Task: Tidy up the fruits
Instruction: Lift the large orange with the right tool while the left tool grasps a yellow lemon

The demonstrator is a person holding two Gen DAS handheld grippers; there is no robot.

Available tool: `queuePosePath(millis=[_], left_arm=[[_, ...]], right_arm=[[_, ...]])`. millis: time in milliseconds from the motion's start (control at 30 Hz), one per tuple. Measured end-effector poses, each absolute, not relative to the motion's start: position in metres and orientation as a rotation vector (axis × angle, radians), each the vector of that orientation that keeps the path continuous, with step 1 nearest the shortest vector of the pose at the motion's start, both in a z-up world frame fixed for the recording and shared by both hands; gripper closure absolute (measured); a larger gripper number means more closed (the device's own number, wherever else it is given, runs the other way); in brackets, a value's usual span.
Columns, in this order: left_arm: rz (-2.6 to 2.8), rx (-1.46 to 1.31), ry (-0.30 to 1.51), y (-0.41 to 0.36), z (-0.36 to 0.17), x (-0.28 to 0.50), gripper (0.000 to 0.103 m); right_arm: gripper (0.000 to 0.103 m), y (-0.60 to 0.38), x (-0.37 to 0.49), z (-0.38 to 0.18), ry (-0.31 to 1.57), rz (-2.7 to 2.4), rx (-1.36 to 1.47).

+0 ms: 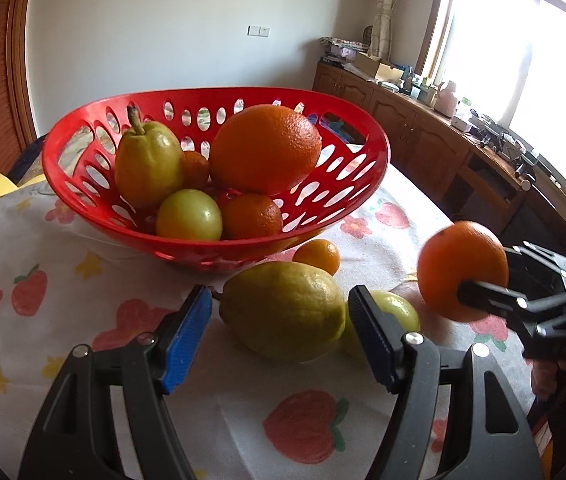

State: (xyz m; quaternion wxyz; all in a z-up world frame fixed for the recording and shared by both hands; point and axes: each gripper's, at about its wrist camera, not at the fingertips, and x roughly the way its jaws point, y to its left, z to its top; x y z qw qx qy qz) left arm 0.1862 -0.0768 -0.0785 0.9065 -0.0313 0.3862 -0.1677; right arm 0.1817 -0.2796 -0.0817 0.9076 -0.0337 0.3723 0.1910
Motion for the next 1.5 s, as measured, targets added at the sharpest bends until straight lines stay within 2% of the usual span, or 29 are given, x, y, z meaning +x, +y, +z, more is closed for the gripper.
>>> queuePosePath(millis=[533, 600, 800, 1500], left_arm=[[-0.346, -0.053, 0.827, -0.080, -0.085, 0.193, 0.029], [-0.357, -0.060, 0.823, -0.079, -0.086, 0.193, 0.034], [-0.351, -0.058, 0.803, -0.076, -0.085, 0.186, 0.035], [-0.343, 0.016, 0.825, -0.062, -0.080, 0.151, 0.033]], right_arm=[[0.022, -0.275, 0.155, -0.087, 0.747, 0.354, -0.104], [0.022, -0.275, 0.155, -0.088, 0.745, 0.353, -0.106], [0.021, -0.274, 0.154, -0.088, 0.739, 0.352, -0.121], [0.021, -0.273, 0.157, -0.086, 0.747, 0.354, -0.141]])
